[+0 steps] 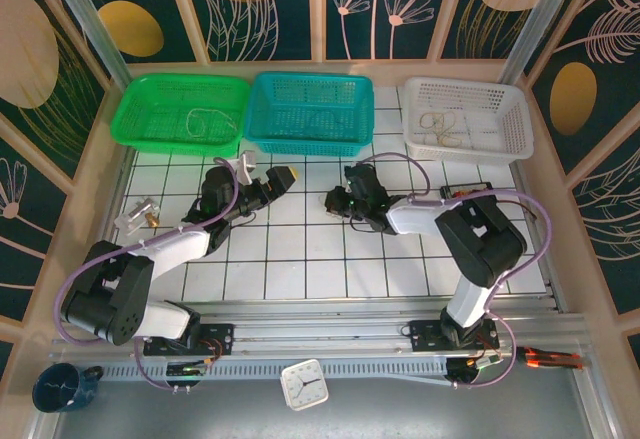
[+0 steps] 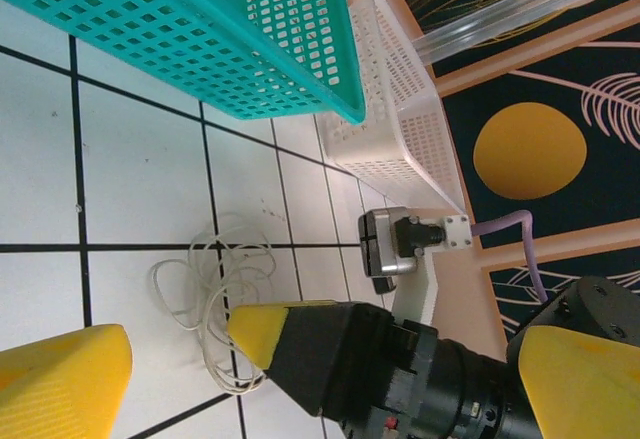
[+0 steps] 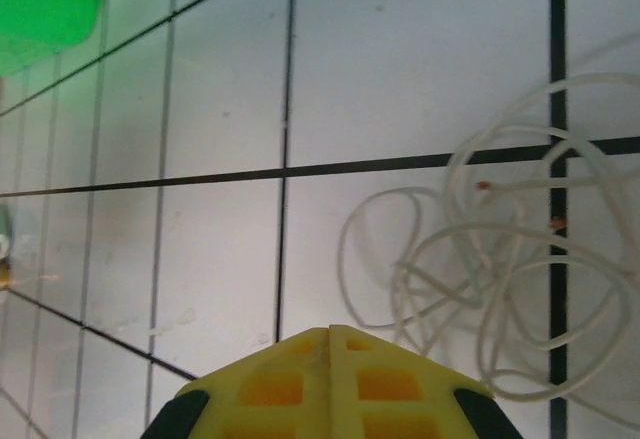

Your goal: Untangle the cables

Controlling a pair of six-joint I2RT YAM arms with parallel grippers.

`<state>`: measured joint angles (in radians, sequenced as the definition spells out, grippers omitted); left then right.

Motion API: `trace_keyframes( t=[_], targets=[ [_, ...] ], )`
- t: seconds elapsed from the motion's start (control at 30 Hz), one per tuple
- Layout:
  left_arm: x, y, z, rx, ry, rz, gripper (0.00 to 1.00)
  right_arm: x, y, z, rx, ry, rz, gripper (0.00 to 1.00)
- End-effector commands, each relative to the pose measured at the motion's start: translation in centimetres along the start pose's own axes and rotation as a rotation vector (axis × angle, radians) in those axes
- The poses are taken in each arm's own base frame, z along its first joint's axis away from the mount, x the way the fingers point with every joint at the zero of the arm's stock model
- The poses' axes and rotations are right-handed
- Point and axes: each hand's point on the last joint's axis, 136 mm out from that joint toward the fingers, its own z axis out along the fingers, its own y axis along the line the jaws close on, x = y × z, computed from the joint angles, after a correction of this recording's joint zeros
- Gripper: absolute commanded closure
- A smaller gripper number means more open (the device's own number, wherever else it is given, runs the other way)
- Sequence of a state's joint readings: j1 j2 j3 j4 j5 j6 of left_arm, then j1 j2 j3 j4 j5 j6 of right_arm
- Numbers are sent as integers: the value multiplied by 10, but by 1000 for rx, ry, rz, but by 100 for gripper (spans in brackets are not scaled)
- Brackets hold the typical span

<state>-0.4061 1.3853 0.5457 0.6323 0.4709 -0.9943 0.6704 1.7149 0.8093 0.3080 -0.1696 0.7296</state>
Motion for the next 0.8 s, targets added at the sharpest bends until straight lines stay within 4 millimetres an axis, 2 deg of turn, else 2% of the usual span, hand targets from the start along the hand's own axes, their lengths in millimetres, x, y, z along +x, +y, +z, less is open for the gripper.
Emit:
trace_keyframes(
  t=[0.0,0.13,0.27,0.33,0.37,0.5,0.53,0.63,0.77],
  targets=[
    [4,-10,-2,55,15,1,1,-23,45,-35,-196,-92,-54,100],
    [4,-22,-4,109,22,-17,1,-32,67,-67,-342,-137,-47,100],
    [3,-30,-4,137,25,-21,1,-36,73,-81,-381,-156,-34,100],
    [2,-29,-4,131,22,-19,1,-36,61,-74,-309,-147,-30,100],
    [2,-28,-3,126,22,-18,1,-36,53,-69,-262,-140,-25,97],
    [5,-17,1,75,25,4,1,-26,17,-50,-59,-107,-4,67],
    [7,-13,2,54,28,18,1,-22,8,-46,-13,-103,-4,63],
    [14,1,9,-42,51,95,1,-13,-13,-41,60,-102,7,60],
    [36,13,26,-112,131,147,13,-8,-35,-45,114,-114,35,60]
  ],
)
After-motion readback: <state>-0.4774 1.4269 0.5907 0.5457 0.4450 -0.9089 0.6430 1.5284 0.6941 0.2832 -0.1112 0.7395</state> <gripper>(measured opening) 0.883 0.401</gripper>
